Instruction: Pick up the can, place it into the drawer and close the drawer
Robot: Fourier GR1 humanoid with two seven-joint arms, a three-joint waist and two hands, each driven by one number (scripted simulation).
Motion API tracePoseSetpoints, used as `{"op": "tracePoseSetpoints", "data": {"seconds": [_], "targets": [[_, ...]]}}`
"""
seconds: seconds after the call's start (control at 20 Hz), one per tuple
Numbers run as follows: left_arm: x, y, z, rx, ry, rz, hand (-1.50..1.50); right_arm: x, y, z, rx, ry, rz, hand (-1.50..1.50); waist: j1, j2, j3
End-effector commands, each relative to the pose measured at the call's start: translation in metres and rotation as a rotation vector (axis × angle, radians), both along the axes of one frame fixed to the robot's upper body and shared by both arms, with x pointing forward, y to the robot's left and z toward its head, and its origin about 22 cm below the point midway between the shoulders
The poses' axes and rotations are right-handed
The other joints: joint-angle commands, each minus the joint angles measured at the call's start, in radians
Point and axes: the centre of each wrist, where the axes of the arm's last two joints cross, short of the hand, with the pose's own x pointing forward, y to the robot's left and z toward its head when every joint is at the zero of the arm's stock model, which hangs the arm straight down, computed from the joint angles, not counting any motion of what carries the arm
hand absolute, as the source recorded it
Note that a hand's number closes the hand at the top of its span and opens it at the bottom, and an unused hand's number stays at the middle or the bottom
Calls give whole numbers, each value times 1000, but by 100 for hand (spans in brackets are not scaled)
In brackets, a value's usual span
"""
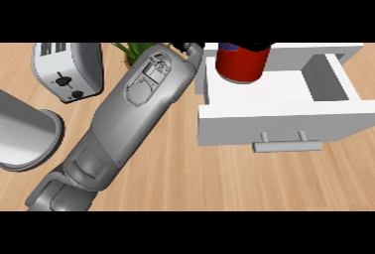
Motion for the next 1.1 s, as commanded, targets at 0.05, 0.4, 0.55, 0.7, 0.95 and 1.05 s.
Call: {"op": "tracePoseSetpoints", "data": {"seconds": [0.05, 0.4, 0.55, 0.7, 0.95, 1.05], "targets": [[8, -18, 19, 27, 16, 20, 150, 3, 1, 2, 7, 10, 3, -150, -5, 1, 0], [10, -37, 21, 69, 5, 46, 150, 13, 19, 5, -10, -14, 39, -150, -31, 6, 1], [18, -32, 5, 80, 14, 46, 150, 23, 8, -7, -5, -3, 36, -150, -39, 12, 2], [22, -29, -1, 95, 47, 30, 150, 16, 7, 13, -33, 4, 17, -150, -26, 7, 1], [26, -27, -16, 131, 25, 70, 150, 34, 7, 7, 3, -16, 30, -150, -51, 17, 2], [24, -26, -31, 143, 2, 99, 150, 33, 6, 3, -6, -2, 56, -150, -72, 20, 3]]}}
